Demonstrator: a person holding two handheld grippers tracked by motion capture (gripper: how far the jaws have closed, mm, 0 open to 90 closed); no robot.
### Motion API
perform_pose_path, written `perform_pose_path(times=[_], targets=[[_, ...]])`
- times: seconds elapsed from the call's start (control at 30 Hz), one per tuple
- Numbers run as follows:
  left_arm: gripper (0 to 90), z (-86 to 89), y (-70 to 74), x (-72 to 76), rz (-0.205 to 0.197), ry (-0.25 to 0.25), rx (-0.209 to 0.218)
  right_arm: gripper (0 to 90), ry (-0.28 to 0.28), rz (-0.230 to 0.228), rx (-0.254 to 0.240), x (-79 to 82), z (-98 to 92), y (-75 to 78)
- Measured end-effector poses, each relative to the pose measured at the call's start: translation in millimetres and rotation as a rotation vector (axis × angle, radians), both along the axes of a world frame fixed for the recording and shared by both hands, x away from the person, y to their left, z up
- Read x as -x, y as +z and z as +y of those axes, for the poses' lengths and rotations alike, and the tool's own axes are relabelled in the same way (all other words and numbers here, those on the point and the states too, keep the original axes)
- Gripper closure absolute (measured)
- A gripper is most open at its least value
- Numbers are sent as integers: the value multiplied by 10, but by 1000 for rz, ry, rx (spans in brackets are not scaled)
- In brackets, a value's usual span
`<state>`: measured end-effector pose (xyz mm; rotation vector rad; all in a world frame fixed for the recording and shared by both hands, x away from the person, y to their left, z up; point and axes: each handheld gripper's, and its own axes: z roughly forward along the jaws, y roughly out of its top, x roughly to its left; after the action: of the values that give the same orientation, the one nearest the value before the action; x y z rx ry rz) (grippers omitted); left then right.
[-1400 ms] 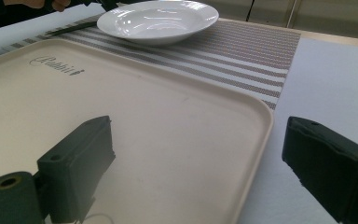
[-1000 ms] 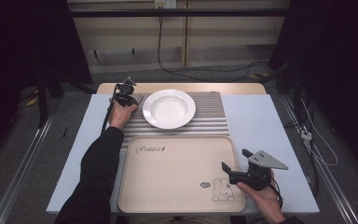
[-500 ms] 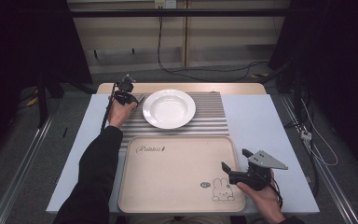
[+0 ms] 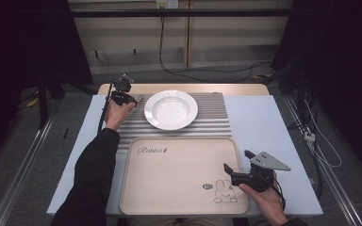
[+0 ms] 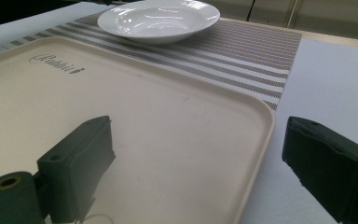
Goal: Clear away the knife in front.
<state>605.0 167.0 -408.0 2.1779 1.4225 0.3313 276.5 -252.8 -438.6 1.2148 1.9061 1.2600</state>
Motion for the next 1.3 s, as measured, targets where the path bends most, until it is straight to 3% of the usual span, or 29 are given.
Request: perform_pose_path(times=[0.53, 0.8, 1.3], targets=[[799, 103, 158, 243, -60, -5, 31, 87, 4, -3, 3, 0, 6, 5], [799, 67, 230, 399, -97, -36, 14, 87, 4, -5, 7, 6, 11, 10], [799, 137, 367, 670, -131, -41, 40, 87, 3, -4, 5, 7, 8, 9]])
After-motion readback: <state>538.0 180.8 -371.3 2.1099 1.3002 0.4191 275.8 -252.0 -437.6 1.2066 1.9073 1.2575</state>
